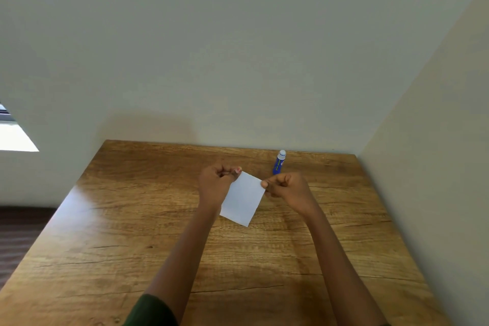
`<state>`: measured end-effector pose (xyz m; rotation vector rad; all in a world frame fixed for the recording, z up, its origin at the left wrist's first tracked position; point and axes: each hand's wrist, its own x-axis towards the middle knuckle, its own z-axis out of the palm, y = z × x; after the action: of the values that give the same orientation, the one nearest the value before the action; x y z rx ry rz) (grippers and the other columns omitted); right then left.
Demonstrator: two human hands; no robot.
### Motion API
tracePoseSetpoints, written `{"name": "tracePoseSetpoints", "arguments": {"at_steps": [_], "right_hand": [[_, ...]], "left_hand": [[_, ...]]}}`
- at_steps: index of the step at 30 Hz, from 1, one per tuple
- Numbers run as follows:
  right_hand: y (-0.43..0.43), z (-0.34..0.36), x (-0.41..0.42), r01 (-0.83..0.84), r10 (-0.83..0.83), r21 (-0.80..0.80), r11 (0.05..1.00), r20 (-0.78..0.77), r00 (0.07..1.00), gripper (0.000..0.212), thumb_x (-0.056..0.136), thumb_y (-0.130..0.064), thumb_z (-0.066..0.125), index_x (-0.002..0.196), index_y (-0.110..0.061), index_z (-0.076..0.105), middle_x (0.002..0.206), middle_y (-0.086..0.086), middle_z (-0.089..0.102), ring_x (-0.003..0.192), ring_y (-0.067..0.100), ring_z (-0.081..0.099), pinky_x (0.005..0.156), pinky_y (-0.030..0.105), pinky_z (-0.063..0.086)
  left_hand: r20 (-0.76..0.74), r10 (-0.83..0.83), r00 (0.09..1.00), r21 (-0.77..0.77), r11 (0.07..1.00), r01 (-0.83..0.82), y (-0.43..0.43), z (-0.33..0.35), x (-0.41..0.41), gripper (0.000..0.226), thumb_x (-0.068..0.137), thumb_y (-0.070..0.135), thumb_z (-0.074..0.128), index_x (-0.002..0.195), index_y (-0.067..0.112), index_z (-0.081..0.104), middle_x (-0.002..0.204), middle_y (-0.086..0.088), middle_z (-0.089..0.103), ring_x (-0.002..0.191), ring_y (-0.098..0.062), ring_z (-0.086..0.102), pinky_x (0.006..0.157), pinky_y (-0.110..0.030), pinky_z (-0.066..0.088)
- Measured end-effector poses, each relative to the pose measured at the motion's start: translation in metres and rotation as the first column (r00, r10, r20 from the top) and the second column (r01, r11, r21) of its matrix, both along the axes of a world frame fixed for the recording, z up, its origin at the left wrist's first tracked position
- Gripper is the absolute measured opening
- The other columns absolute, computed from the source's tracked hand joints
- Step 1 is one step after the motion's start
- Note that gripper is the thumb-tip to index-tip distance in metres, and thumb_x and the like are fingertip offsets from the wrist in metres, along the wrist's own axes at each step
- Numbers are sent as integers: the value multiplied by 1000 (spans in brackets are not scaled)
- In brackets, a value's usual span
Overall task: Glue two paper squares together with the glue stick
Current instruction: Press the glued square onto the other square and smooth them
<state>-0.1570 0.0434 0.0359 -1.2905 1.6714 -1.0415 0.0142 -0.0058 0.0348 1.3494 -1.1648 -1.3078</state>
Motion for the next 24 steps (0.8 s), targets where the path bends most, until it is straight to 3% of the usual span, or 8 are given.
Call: {"name": "tracePoseSetpoints", "arguments": {"at_steps": [4,8,12,19,22,24], "right_hand": [[2,-7,5,89,-88,0,996,71,994,21,82,-29,70,85,-9,75,74,9,73,68,16,67,80,42,58],[3,-11,13,118,-119,21,993,121,985,32,87,-34,63,82,-4,73,83,15,74,74,23,66,78,42,55],[1,-11,17,112,-111,-1,994,70,991,21,85,-28,67,80,-9,74,86,8,75,85,28,69,82,41,55],[-10,-3,6,82,-85,-36,996,-80,993,31,84,-28,68,79,3,70,85,17,73,81,29,70,77,38,56],[-14,1,-1,16,-19,-23,1000,-146,989,36,85,-28,67,78,8,67,82,23,71,70,26,63,65,32,48],[-15,8,-2,-55,57,17,998,-213,975,35,86,-27,66,78,7,66,72,17,67,62,18,55,58,25,40]], "left_hand": [[-39,54,998,37,998,-52,4,-1,-4,7,80,17,71,78,10,71,79,4,70,69,-16,60,58,-25,44],[-94,123,988,69,991,-117,5,-6,-6,11,79,20,72,70,16,67,82,-4,72,74,-24,64,63,-36,49],[-109,152,982,67,987,-145,8,-7,-7,10,81,20,70,74,14,66,80,-4,70,72,-20,64,64,-35,51],[-201,-106,974,96,987,128,4,2,7,8,87,18,63,83,14,68,92,-1,72,83,-18,67,73,-30,53],[-148,-128,981,16,991,131,-1,6,10,12,85,19,61,90,12,70,95,-2,73,94,-21,66,85,-34,49],[-41,-160,986,-78,985,157,-4,9,10,9,82,20,66,88,16,70,91,-1,72,91,-18,66,83,-36,49]]}}
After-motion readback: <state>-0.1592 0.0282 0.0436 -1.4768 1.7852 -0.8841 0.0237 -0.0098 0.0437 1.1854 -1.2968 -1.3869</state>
